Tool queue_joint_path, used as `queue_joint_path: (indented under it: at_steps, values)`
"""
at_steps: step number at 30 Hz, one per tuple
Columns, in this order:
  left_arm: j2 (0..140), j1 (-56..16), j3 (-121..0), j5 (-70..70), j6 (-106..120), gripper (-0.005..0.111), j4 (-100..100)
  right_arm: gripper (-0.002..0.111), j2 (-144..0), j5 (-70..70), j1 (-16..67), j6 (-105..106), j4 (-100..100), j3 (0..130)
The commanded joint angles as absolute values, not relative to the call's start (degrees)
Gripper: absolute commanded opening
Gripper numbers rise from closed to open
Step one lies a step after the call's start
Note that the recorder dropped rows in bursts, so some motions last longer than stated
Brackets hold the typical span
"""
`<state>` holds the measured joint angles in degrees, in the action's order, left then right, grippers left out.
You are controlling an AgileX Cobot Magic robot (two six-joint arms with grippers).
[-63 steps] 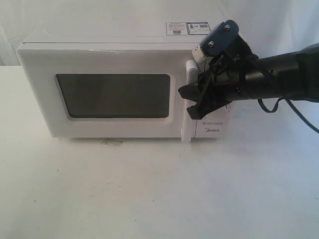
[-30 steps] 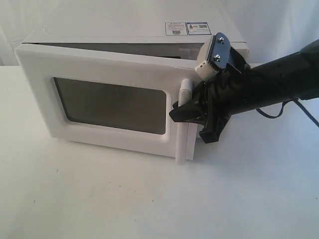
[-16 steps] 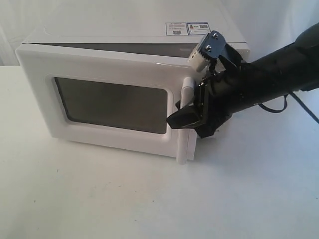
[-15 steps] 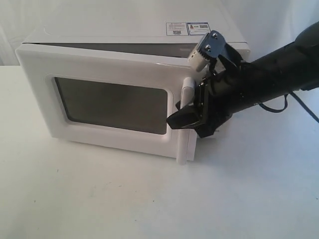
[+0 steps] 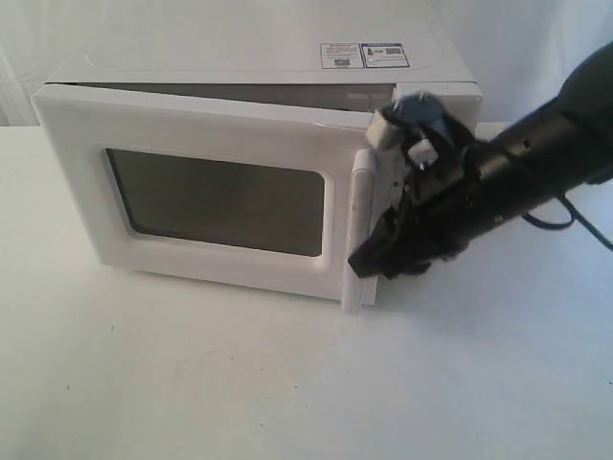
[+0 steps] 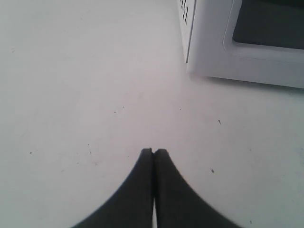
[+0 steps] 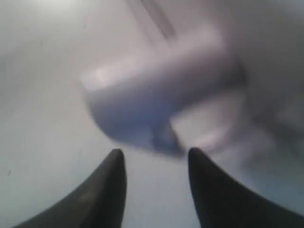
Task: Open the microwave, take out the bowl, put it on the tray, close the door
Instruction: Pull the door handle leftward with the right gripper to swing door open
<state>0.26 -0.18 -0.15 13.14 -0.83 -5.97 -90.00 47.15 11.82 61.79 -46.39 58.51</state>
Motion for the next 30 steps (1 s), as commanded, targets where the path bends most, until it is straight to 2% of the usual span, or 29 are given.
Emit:
queue_joint_path:
  at_steps: [1, 4, 11, 15, 19, 23, 30]
  values:
    - [0.0, -0.5, 0.0, 13.3, -1.0, 0.0, -6.2, 0.038, -90.7, 35.5, 12.0, 58.7, -42.9, 57.5]
    - [0.0, -0.5, 0.0, 13.3, -1.0, 0.0, -6.2, 0.038, -90.7, 30.5, 12.0, 58.0, -42.0, 57.5]
    - [0.0, -0.5, 0.0, 13.3, -1.0, 0.0, -6.2, 0.037, -89.5, 30.5, 12.0, 48.1, -31.4, 57.5]
    - [0.0, -0.5, 0.0, 13.3, -1.0, 0.0, -6.2, 0.028, -85.4, 31.9, 12.0, 37.9, -19.3, 57.5]
    - [0.0, -0.5, 0.0, 13.3, -1.0, 0.0, -6.2, 0.021, -80.2, 31.1, 12.0, 34.0, -17.7, 57.5]
    - [0.0, -0.5, 0.0, 13.3, -1.0, 0.0, -6.2, 0.0, -77.1, 26.2, 12.0, 34.3, -18.3, 57.5]
    - [0.0, -0.5, 0.0, 13.3, -1.0, 0.0, -6.2, 0.0, -76.6, 25.2, 13.0, 38.8, -24.1, 57.5]
